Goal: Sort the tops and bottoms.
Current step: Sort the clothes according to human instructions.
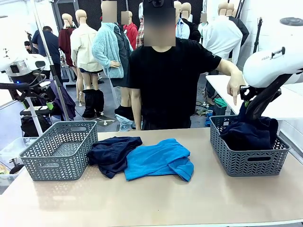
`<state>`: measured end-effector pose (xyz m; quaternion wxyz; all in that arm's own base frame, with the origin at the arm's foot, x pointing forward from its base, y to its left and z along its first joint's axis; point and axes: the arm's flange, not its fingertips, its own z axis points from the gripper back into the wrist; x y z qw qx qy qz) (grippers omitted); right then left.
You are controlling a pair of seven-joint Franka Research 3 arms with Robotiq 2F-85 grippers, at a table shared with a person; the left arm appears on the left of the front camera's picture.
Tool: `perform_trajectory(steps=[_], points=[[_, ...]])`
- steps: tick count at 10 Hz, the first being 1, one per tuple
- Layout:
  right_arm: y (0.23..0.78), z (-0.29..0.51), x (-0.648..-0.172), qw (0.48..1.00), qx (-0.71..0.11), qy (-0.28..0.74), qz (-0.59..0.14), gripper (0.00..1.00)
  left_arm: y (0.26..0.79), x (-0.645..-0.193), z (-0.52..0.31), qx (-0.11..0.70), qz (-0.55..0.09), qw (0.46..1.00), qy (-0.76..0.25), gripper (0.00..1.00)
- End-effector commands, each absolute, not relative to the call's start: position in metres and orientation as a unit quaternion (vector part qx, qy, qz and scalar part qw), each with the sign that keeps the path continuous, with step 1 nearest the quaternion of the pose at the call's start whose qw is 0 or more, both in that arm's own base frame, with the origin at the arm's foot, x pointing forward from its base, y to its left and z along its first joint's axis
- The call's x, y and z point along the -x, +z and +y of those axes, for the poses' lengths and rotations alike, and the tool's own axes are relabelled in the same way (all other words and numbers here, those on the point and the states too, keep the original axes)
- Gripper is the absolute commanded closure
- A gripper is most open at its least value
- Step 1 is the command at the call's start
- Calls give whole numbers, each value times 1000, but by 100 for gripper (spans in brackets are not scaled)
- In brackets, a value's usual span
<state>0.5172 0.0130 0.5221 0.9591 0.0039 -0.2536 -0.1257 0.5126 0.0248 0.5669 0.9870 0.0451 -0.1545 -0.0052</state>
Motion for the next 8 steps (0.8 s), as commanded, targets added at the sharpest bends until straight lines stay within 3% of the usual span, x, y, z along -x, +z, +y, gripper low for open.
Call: perform_trajectory(steps=[1,8], points=[[531,14,-509,960,8,-113,-256,0,568,-513,26,-38,-158,987,0,0],[559,18,-484,958,7,-71,-279,0,568,-513,26,-38,-158,987,0,0]])
